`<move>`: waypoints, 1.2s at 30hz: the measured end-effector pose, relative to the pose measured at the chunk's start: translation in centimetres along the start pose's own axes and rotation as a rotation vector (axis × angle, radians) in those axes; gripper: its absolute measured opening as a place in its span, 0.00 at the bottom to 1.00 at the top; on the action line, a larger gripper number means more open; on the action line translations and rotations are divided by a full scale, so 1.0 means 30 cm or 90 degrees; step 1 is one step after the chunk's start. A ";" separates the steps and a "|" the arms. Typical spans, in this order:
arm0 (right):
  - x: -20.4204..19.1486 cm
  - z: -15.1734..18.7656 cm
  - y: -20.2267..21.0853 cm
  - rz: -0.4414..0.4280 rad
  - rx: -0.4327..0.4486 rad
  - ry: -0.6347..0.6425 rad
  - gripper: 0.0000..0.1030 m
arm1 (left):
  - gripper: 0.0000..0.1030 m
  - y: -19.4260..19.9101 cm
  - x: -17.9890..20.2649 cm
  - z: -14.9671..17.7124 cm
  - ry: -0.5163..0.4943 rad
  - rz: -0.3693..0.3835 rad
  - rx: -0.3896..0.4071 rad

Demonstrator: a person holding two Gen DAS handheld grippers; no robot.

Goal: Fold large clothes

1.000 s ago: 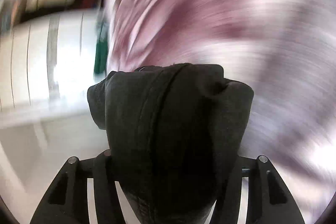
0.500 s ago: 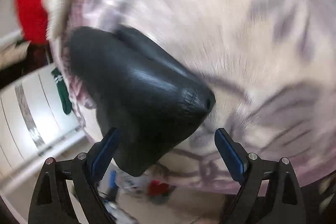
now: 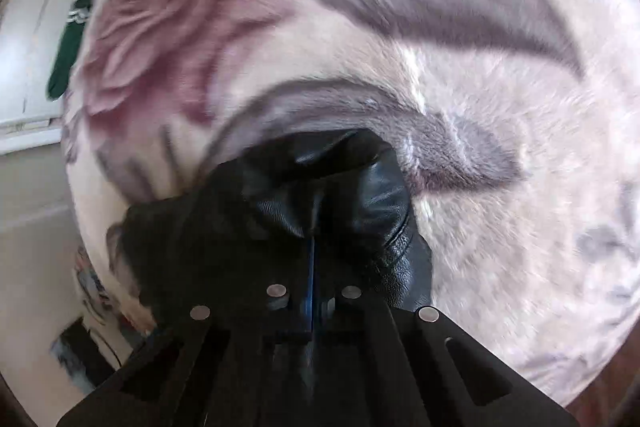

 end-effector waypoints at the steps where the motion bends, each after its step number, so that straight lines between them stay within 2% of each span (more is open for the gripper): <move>1: 0.000 -0.006 -0.005 -0.001 -0.003 -0.006 0.00 | 0.60 0.009 -0.001 0.004 0.001 0.001 -0.002; 4: -0.004 0.019 0.095 -0.023 -0.003 -0.015 0.00 | 0.60 0.081 -0.013 0.000 0.033 0.019 0.009; 6: 0.008 0.045 0.218 -0.054 0.030 0.007 0.07 | 0.60 0.143 -0.035 0.003 0.053 0.021 0.029; 8: 0.013 0.063 0.291 -0.072 0.067 0.026 0.14 | 0.60 0.204 -0.057 0.004 0.071 0.021 0.053; 9: 0.013 0.059 0.296 -0.084 0.063 0.034 0.17 | 0.60 0.236 -0.069 0.005 0.079 0.016 0.064; 11: -0.016 0.028 0.218 -0.098 0.025 0.052 0.17 | 0.60 0.261 -0.081 0.004 0.084 0.014 0.076; 12: -0.032 0.013 0.172 -0.087 0.021 0.052 0.11 | 0.60 0.259 -0.082 0.001 0.085 0.009 0.077; 13: -0.023 -0.003 0.112 -0.065 0.020 0.054 0.01 | 0.60 0.252 -0.086 0.000 0.087 0.002 0.075; 14: -0.005 -0.032 0.028 -0.028 0.020 0.047 0.00 | 0.60 0.241 -0.086 -0.001 0.088 -0.001 0.072; 16: 0.038 -0.047 -0.068 -0.062 0.006 -0.025 0.00 | 0.60 0.216 -0.078 0.000 0.082 -0.015 0.056; 18: 0.006 -0.045 -0.046 -0.063 0.009 -0.022 0.02 | 0.60 0.190 -0.062 0.004 0.068 -0.022 0.043; 20: -0.015 -0.016 0.032 -0.078 0.024 0.013 0.12 | 0.60 0.158 -0.061 0.010 0.066 -0.047 0.019; 24: 0.062 0.061 0.145 -0.155 0.032 0.000 0.41 | 0.60 0.113 -0.088 0.031 0.079 -0.032 -0.002; 25: 0.084 0.076 0.164 -0.162 0.034 -0.007 0.45 | 0.60 0.118 -0.086 0.034 0.077 -0.037 0.003; 27: 0.146 0.118 0.207 -0.155 0.055 -0.020 0.69 | 0.60 0.141 -0.084 0.039 0.077 -0.036 0.020; 29: 0.205 0.154 0.235 -0.149 0.070 -0.020 0.73 | 0.60 0.182 -0.088 0.040 0.087 -0.015 0.037; 31: 0.256 0.175 0.230 -0.154 0.067 -0.026 0.73 | 0.60 0.216 -0.093 0.041 0.091 -0.002 0.039; 36: 0.221 0.102 0.169 -0.175 0.085 -0.019 0.73 | 0.60 0.226 -0.056 0.012 0.056 -0.035 0.036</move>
Point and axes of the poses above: each gripper's, at about its wrist camera, not at the fingertips, and y roughly against the way its jaws point, x to its right, z to its underside, the point moved 1 cm from there along -y, roughly the way its jaws point, and after that the axes turned 10 degrees about z, right-handed, at the moved point
